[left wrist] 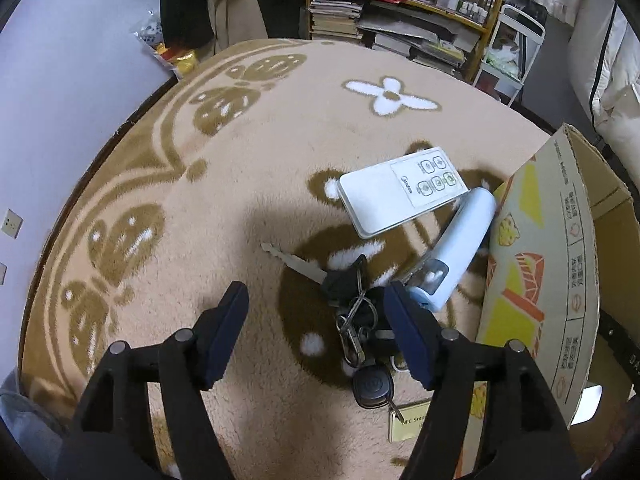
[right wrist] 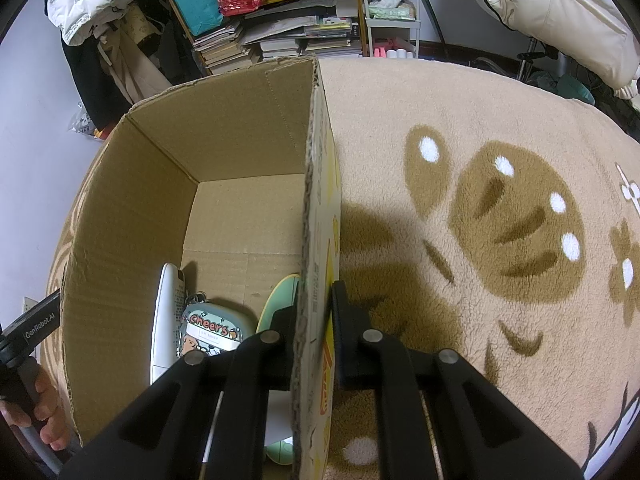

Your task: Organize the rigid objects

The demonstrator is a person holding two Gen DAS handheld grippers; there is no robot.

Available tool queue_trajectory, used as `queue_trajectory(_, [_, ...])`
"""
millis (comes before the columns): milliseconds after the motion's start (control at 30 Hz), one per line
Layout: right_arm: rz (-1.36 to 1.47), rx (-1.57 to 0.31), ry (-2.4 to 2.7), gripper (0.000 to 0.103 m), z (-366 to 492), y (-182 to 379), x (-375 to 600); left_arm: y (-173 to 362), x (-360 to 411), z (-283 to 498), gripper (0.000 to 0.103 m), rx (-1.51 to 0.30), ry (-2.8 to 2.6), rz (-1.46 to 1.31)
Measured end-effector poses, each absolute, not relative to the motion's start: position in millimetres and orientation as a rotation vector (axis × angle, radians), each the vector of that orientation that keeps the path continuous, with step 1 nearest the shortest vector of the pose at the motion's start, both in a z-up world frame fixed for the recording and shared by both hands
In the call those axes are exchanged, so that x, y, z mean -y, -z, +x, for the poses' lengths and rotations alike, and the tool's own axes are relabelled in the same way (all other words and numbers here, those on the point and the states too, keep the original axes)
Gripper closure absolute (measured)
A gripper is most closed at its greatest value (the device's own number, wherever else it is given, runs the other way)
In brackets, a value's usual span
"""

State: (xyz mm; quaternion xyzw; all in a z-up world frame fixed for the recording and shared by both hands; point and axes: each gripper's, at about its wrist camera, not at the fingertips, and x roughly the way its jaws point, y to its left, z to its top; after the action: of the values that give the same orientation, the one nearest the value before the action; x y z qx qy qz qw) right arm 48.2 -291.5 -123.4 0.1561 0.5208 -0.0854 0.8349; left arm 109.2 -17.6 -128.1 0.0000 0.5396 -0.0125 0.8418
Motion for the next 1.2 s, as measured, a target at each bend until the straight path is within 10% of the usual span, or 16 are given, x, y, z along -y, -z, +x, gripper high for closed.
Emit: queue_trajectory(1200, [0.331,-1.103,0.181,0.092,48.4,124.1,290.6,162.6,32.2,122.1,0.035,-1.243,0.078,-0.009])
